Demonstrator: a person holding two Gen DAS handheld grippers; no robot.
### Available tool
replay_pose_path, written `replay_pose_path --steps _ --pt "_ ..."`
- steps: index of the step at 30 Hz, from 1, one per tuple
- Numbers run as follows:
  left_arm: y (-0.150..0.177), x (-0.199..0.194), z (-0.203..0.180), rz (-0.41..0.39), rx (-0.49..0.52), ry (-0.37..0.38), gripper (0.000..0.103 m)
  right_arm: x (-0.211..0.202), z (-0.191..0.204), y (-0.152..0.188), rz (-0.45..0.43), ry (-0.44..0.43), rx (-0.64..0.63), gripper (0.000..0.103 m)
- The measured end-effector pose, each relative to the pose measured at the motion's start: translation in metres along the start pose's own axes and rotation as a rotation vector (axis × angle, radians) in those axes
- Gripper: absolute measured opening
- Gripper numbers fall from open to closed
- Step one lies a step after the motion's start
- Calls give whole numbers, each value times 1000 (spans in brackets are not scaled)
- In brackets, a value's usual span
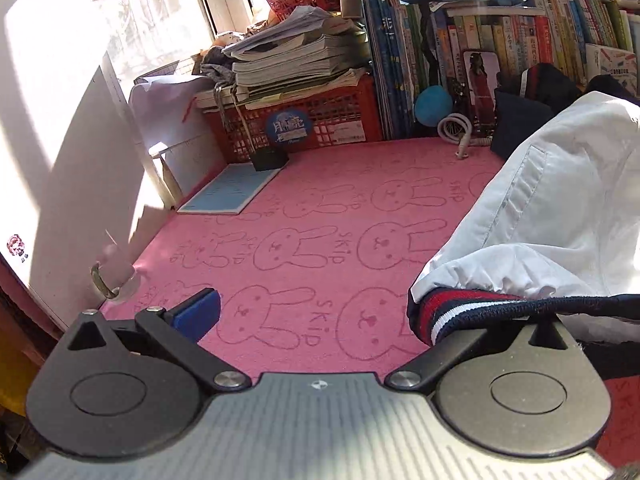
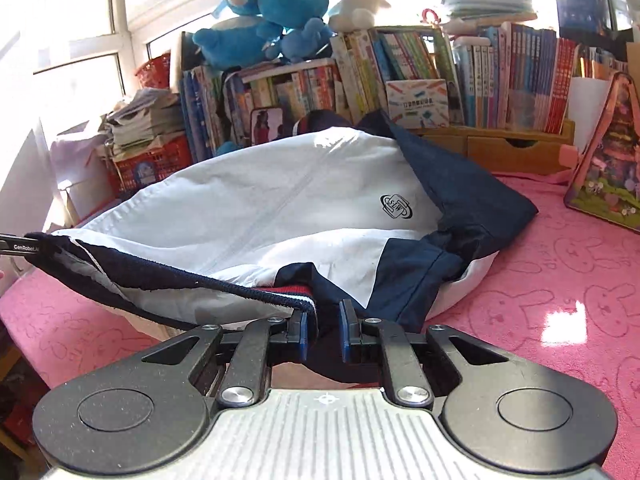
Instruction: Fold clothes
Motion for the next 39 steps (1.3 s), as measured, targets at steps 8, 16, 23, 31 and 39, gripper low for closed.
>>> replay_pose_path --steps 8,16,23,31,39 --pt "35 -39 -68 26 100 283 103 -71 -41 25 94 162 -41 18" --pt "73 -45 -78 86 194 335 103 -105 -48 86 254 238 -113 22" --pt "69 -63 -82 -6 344 318 103 -99 -44 103 318 226 -237 45" --pt "57 -87 -73 -57 436 403 103 -138 -50 2 199 108 -171 98" --pt "71 -76 -94 12 426 436 103 -51 11 0 63 -134 -127 99"
Point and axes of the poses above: each gripper's, at about its wrist camera, not at the fingertips, and x roughly the way its jaws point, z to its left, y to its underside, the point moved 10 cm from there along x, roughly the way its jaws point, and after that the axes turned 13 degrees about -z, right-handed, at the moved point
